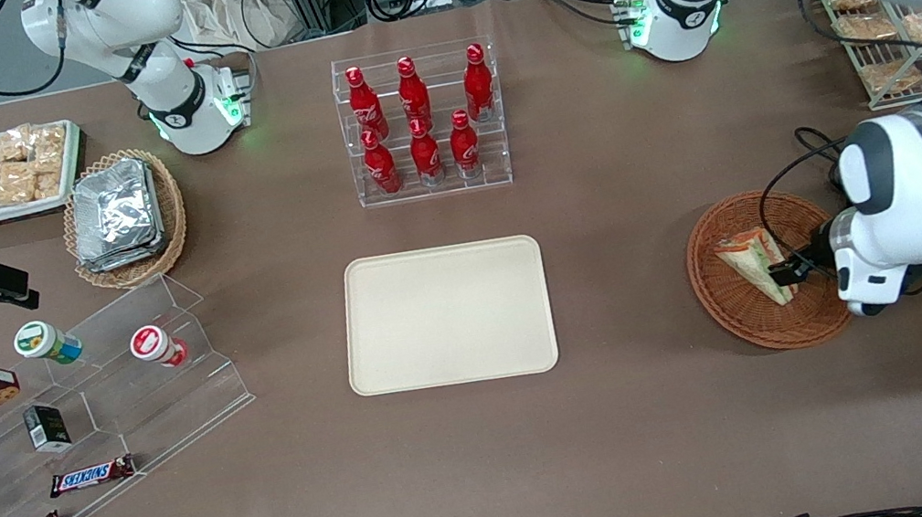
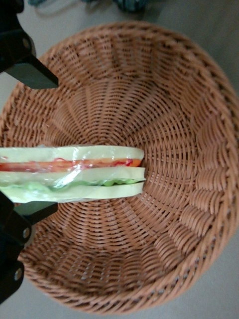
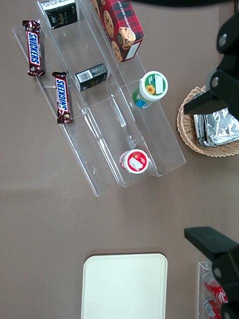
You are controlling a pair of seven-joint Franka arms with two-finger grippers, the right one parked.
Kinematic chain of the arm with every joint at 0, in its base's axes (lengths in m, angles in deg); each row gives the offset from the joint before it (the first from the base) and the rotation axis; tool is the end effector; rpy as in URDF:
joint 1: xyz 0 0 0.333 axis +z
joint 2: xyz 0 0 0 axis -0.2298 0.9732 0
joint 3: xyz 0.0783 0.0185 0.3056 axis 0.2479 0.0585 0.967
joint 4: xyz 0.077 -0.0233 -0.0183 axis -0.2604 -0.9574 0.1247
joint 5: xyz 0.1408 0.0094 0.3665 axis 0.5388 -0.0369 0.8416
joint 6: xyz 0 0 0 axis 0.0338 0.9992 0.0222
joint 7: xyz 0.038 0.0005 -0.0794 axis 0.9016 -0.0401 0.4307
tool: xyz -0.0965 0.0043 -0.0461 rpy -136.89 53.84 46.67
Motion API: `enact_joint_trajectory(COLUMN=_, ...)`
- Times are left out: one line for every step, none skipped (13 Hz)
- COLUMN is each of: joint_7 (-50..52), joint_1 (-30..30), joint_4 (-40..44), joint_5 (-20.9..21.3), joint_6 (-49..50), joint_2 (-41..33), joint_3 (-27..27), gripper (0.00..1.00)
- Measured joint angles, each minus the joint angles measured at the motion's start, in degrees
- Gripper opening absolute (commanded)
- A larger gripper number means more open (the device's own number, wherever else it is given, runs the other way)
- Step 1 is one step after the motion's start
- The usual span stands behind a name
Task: Place sandwich from basket to tray
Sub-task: 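Lower the open left gripper onto the wrapped sandwich in the basket, then close the left gripper on the sandwich and lift it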
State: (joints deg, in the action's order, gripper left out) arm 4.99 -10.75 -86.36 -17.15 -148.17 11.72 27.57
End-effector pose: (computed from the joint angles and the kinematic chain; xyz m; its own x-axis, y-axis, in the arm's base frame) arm 0.6118 0.0080 0.2577 0.8163 0.5219 -0.2477 0.5125 -0.8521 -0.1065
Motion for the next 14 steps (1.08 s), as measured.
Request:
enact_joint_trajectory(joint_7=0.30, joint_1=-0.01, joint_4=-0.04, joint_5=-1.04, joint_6=-0.82, joint_2=0.97, joint_3=-0.01, gripper=0.99)
enact_joint_trajectory(joint_7=0.45, joint_1=-0.01, joint_4=-0.04, joint_5=-1.86, joint_6=-1.41, joint_2=1.68, joint_3=-0.02, gripper=0.99)
enact_joint_trajectory(joint_7=0.55, joint_1=-0.02, joint_4=-0.05, joint_5=-2.41, joint_6=-1.96, joint_2=2.21, joint_3=-0.03, gripper=0.99)
enact_joint_trajectory(joint_7=0.63, joint_1=-0.02, joint_4=-0.05, joint_5=-2.71, joint_6=-2.27, joint_2=2.61, joint_3=-0.04, gripper=0.99)
enact_joint_trajectory(joint_7=0.69, joint_1=-0.02, joint_4=-0.05, joint_5=-2.89, joint_6=-2.40, joint_2=2.93, joint_3=-0.04, gripper=0.99)
enact_joint_trajectory(joint_7=0.73, joint_1=-0.02, joint_4=-0.09, joint_5=-3.06, joint_6=-2.42, joint_2=3.18, joint_3=-0.04, gripper=0.99)
enact_joint_trajectory(joint_7=0.78, joint_1=-0.02, joint_4=-0.24, joint_5=-3.24, joint_6=-2.42, joint_2=3.34, joint_3=-0.06, gripper=0.99)
enact_joint_trajectory(joint_7=0.82, joint_1=-0.02, joint_4=-0.56, joint_5=-3.33, joint_6=-2.42, joint_2=3.43, joint_3=-0.09, gripper=0.99)
enact_joint_trajectory(joint_7=0.86, joint_1=-0.03, joint_4=-1.02, joint_5=-3.39, joint_6=-2.42, joint_2=3.48, joint_3=-0.11, gripper=0.99)
enact_joint_trajectory(joint_7=0.89, joint_1=-0.05, joint_4=-1.40, joint_5=-3.43, joint_6=-2.42, joint_2=3.49, joint_3=-0.12, gripper=0.92)
enact_joint_trajectory(joint_7=0.90, joint_1=-0.11, joint_4=-1.65, joint_5=-3.46, joint_6=-2.42, joint_2=3.49, joint_3=-0.14, gripper=0.76)
enact_joint_trajectory(joint_7=0.93, joint_1=-0.15, joint_4=-1.73, joint_5=-3.48, joint_6=-2.42, joint_2=3.49, joint_3=-0.16, gripper=0.58)
enact_joint_trajectory(joint_7=0.93, joint_1=-0.22, joint_4=-1.77, joint_5=-3.51, joint_6=-2.42, joint_2=3.49, joint_3=-0.22, gripper=0.38)
enact_joint_trajectory(joint_7=0.94, joint_1=-0.29, joint_4=-1.78, joint_5=-3.54, joint_6=-2.42, joint_2=3.49, joint_3=-0.29, gripper=0.27)
